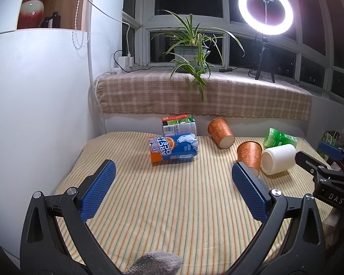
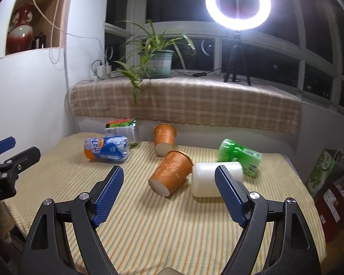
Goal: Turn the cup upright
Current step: 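Move the right gripper to the lying Arctic Ocean bottle and close on it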
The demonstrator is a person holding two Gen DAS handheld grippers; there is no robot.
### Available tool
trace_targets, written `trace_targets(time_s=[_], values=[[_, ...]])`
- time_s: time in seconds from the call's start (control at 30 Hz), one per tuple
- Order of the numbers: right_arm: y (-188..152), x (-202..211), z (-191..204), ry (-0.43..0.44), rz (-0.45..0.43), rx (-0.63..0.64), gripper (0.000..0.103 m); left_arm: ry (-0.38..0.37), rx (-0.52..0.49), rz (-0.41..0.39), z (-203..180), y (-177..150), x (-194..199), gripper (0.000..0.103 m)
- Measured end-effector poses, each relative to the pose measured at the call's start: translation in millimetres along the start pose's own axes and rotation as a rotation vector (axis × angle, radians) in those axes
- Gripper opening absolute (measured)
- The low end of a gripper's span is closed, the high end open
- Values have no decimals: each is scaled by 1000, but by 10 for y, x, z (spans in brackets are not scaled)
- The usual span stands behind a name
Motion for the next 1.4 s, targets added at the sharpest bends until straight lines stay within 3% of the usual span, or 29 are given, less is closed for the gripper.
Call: trace_targets(time_s=[0.3, 0.57, 0.97, 1.17, 1.4], values=[[90, -294, 304, 107, 53, 118, 82, 14, -4, 26, 115, -73, -53, 103], [124, -752, 687, 226, 190, 264, 82, 54, 39, 94, 413, -371, -93, 103], [-177, -1448, 1503, 383, 405, 699, 82, 156, 113, 200, 957, -909, -85, 103], [-305, -1781, 1682, 342, 432, 864, 82, 176, 141, 220, 1058, -995, -118, 103], [-346, -2180, 1795, 312, 460, 966, 80, 196, 149, 240, 1171, -1050, -166, 103]])
Point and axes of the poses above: each gripper's, at about its wrist camera, not at the fingertips, and x roughly against the way its jaws point, z to its left, y to its top, the point moved 8 cm from there along -x, roughly the way its jaws point, and after that the axes turned 14 degrees about -x, right-handed, at the moved point
